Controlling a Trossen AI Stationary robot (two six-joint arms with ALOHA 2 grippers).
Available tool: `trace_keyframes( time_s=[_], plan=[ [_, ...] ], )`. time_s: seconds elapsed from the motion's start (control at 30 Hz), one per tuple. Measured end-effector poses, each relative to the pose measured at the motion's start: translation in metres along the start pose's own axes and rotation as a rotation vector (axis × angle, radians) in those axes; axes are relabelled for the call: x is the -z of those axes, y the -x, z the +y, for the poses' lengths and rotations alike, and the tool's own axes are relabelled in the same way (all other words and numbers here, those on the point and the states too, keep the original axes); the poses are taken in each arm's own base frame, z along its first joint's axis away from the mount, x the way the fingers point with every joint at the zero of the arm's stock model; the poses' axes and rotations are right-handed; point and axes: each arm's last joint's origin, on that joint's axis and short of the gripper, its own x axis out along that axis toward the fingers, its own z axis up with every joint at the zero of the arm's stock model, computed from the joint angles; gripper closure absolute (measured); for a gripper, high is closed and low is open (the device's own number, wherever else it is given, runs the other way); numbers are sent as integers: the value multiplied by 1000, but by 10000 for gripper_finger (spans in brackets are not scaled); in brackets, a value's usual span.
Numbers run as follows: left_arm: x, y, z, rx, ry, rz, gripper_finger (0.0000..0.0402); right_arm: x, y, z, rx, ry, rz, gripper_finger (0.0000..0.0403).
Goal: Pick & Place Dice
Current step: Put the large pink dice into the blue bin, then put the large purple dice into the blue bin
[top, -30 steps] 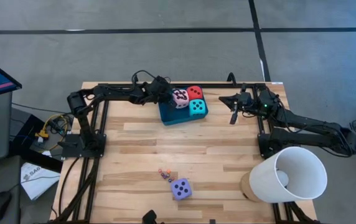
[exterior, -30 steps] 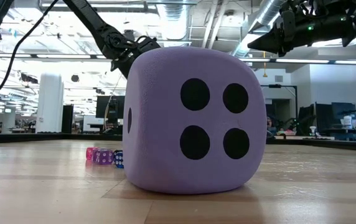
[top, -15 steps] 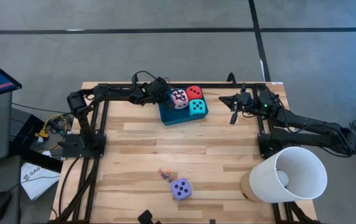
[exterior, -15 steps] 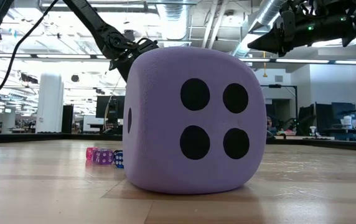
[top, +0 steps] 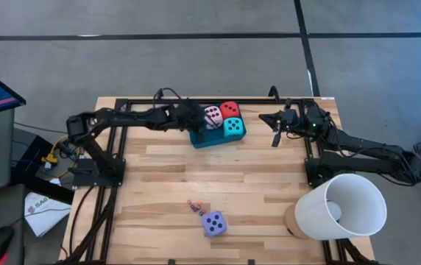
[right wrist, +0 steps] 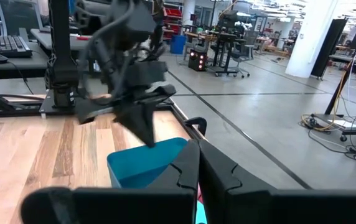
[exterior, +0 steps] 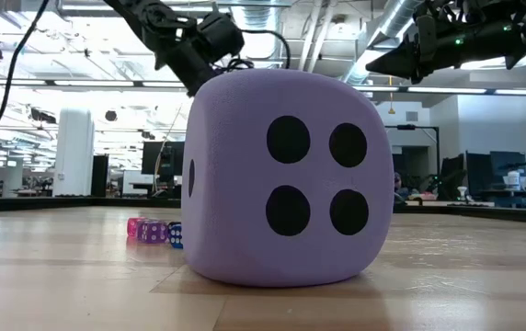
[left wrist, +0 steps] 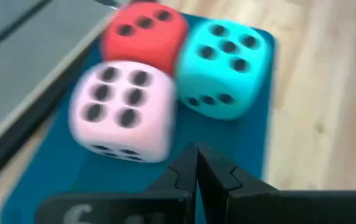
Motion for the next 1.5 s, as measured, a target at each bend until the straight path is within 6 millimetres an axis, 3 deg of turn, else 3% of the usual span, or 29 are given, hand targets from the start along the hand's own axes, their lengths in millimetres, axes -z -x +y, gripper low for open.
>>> trace_keyframes(
  time_s=[0.23,0.53,0.9,1.5],
  plan=[
    [13,-29,-11,15,-19,40,402,0,0,0,-2,-5,-4,403],
    [24,-55,10,-33,20,76,402,0,0,0,-2,-7,-2,403],
    [22,-59,32,-68,44,48,401,0,0,0,-1,-7,-2,403],
    [22,-59,22,-5,30,45,402,0,0,0,-1,-7,-1,403]
  ],
)
